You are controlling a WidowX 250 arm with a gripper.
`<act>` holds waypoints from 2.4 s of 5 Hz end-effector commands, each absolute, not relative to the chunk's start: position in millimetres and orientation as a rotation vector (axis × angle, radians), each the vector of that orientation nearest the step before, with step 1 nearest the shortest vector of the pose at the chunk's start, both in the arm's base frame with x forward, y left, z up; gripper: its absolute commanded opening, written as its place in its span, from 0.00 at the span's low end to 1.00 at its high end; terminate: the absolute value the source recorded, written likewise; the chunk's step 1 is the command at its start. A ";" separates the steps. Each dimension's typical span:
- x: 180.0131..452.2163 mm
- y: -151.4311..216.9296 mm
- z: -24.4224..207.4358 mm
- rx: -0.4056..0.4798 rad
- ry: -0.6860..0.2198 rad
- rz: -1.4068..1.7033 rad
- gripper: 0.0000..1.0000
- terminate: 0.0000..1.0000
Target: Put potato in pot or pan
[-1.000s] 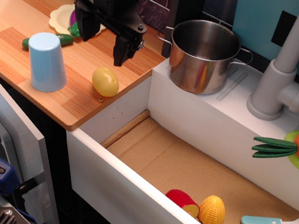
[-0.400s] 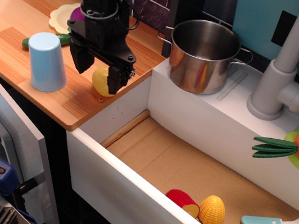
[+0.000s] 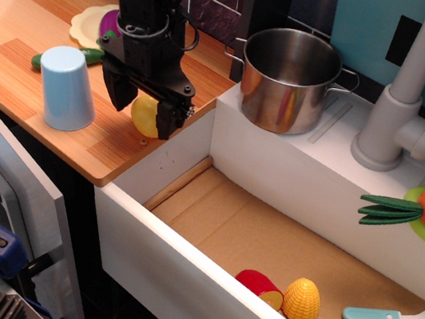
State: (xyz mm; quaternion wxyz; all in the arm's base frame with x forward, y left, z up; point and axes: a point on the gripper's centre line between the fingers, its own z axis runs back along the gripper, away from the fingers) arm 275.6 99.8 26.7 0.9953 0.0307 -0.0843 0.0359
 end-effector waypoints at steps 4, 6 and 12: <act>299.0 104.2 13.1 0.049 -0.213 0.074 0.00 0.00; 309.0 108.5 48.6 0.129 -0.230 0.047 0.00 0.00; 399.0 31.4 146.5 0.294 -0.572 -0.230 0.00 0.00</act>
